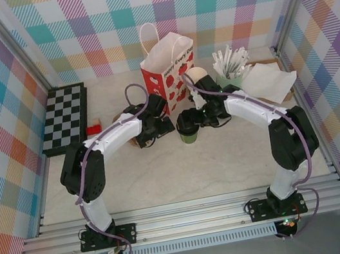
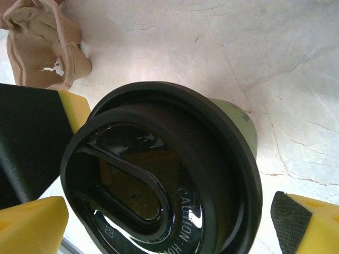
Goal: Pack the takeout coffee
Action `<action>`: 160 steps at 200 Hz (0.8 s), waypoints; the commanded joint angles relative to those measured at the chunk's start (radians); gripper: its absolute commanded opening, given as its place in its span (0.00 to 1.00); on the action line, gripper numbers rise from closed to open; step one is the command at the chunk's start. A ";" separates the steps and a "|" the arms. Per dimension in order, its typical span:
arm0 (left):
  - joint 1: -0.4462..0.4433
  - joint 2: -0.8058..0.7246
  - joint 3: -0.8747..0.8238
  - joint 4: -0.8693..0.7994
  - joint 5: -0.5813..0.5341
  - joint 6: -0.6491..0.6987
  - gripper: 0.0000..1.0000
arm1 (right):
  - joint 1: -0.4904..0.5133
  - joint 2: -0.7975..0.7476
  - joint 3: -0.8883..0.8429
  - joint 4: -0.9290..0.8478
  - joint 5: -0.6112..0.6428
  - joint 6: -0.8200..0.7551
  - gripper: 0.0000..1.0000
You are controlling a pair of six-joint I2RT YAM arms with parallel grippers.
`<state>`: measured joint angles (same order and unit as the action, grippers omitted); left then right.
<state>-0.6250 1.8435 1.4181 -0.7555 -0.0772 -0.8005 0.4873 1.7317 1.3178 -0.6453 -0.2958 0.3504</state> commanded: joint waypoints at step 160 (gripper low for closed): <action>-0.012 -0.026 0.037 -0.023 -0.027 0.023 1.00 | 0.005 0.018 0.033 0.003 0.047 0.042 0.84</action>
<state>-0.6327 1.8587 1.4277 -0.7559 -0.0696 -0.7929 0.4927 1.7611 1.3300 -0.6189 -0.2935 0.4026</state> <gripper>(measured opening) 0.999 0.846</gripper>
